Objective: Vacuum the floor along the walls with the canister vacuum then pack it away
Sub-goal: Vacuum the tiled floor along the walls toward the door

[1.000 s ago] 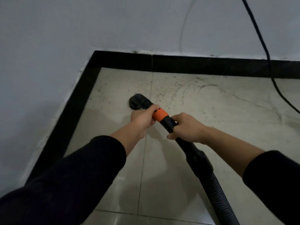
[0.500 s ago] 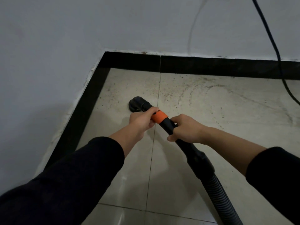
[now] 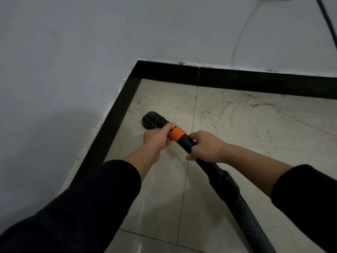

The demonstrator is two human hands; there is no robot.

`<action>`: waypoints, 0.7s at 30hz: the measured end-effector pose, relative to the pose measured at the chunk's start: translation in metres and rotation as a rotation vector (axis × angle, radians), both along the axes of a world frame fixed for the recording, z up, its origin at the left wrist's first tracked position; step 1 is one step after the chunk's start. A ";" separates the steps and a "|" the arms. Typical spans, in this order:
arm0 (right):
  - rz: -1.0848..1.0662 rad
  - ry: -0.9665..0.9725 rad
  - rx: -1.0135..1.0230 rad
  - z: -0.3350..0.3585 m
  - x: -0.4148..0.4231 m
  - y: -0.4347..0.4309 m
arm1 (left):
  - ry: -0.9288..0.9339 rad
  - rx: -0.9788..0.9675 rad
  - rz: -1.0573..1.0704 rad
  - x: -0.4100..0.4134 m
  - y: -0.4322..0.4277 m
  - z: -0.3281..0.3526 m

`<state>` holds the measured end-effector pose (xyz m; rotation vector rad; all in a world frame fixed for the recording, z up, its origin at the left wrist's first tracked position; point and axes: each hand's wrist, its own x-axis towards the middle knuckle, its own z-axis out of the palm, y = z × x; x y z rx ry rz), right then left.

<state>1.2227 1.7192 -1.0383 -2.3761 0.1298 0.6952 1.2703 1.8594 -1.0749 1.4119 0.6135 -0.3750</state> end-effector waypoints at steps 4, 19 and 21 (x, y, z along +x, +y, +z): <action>0.016 -0.008 -0.003 -0.002 0.008 0.011 | -0.010 0.013 0.032 0.006 0.010 -0.003; 0.081 -0.034 0.022 -0.009 0.030 0.052 | -0.051 0.037 0.131 0.019 0.054 -0.018; 0.083 -0.038 0.025 -0.011 0.032 0.055 | -0.057 0.036 0.123 0.020 0.057 -0.019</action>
